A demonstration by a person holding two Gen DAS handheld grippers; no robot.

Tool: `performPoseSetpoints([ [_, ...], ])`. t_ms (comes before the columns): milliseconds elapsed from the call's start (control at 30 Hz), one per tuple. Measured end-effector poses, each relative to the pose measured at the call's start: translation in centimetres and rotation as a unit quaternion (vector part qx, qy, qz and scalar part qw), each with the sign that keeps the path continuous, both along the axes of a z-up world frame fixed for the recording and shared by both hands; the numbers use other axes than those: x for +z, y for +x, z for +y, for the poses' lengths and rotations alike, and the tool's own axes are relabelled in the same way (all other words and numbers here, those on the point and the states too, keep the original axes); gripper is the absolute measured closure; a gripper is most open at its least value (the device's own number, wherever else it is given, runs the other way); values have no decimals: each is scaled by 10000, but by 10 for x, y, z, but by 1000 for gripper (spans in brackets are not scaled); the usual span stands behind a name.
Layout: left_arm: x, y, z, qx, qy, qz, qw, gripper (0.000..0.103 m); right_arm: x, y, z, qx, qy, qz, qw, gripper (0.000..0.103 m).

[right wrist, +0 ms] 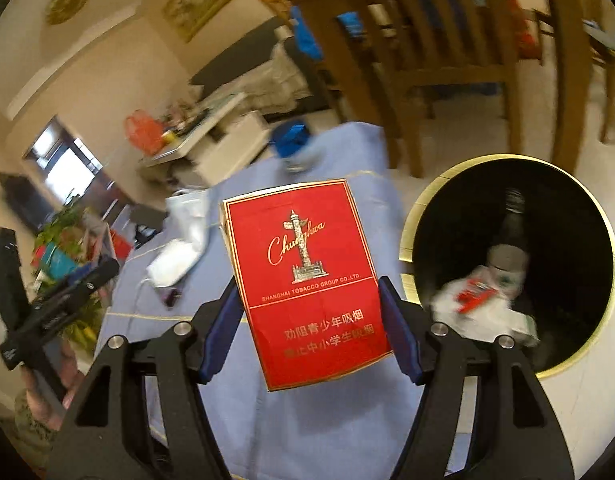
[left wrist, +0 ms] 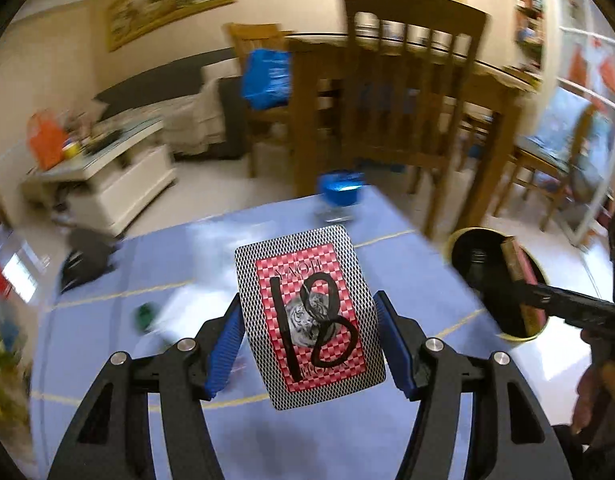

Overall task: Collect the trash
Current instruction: 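Carry the cigarette pack and pink card over the black bin and open both tools, then move both tools back over the table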

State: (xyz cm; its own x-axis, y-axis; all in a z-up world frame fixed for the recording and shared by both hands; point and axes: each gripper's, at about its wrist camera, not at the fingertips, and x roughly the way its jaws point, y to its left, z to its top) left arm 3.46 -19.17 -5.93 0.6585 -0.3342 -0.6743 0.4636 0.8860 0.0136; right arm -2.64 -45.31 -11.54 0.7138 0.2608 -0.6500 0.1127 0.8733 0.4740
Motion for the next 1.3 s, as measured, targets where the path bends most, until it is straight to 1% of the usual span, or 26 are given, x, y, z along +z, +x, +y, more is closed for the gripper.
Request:
performPoseSetpoints([
  [67, 0, -4, -36, -312, -3, -17, 9995, 42, -2, -10, -24, -323, -199, 74, 9993, 38],
  [133, -3, -8, -67, -554, 31, -21, 9985, 42, 2, -18, -47, -778, -376, 100, 9962, 38],
  [233, -8, -12, -110, -889, 84, 82, 9960, 42, 6, -16, -77, -1484, -661, 162, 9866, 38],
  [300, -15, -12, -133, -1012, 96, 211, 9946, 42, -4, -11, -92, -1805, -645, 241, 9812, 38],
  [367, -21, -11, -150, -1115, 150, 272, 9933, 42, -20, -7, -104, -2112, -637, 395, 9746, 35],
  [400, -27, -11, -159, -1168, 220, 290, 9925, 42, -33, -6, -109, -2269, -595, 466, 9710, 27],
  [433, -30, -10, -163, -1216, 254, 316, 9918, 42, -44, -6, -114, -2394, -552, 555, 9678, 13],
  [467, -35, -9, -170, -1279, 301, 352, 9907, 42, -52, -6, -120, -2500, -498, 673, 9646, 10],
  [500, -39, -9, -178, -1327, 344, 362, 9899, 42, -56, -12, -129, -2673, -394, 683, 9604, 10],
  [600, -49, -9, -196, -1432, 437, 394, 9879, 42, -49, -36, -148, -3215, -293, 313, 9459, 9],
  [667, -55, -9, -206, -1521, 445, 468, 9863, 42, -42, -53, -151, -3500, -216, -41, 9365, 6],
  [733, -58, -8, -219, -1589, 483, 480, 9849, 42, -31, -69, -154, -3757, -176, -321, 9260, 6],
  [767, -61, -8, -227, -1637, 513, 472, 9840, 42, -26, -79, -158, -3908, -180, -470, 9191, 6],
  [833, -64, -10, -238, -1704, 564, 444, 9827, 42, -20, -99, -163, -4254, -159, -773, 9016, 6],
  [900, -65, -10, -249, -1766, 588, 438, 9815, 42, -21, -116, -173, -4519, -27, -936, 8871, 6],
  [1033, -66, -10, -263, -1829, 614, 392, 9804, 40, -27, -133, -189, -4734, 268, -930, 8755, 5],
  [1067, -66, -11, -264, -1835, 609, 389, 9803, 40, -28, -135, -191, -4748, 306, -925, 8747, 5],
  [1100, -66, -11, -264, -1842, 604, 381, 9803, 36, -29, -135, -191, -4761, 332, -924, 8739, 5],
  [1133, -65, -12, -264, -1842, 613, 365, 9803, 30, -29, -136, -192, -4770, 327, -919, 8734, 6],
  [1233, -64, -14, -259, -1846, 637, 257, 9804, 29, -27, -134, -191, -4741, 266, -910, 8753, 6],
  [1300, -62, -14, -256, -1848, 585, 271, 9807, 27, -25, -132, -188, -4720, 210, -912, 8766, 6],
])
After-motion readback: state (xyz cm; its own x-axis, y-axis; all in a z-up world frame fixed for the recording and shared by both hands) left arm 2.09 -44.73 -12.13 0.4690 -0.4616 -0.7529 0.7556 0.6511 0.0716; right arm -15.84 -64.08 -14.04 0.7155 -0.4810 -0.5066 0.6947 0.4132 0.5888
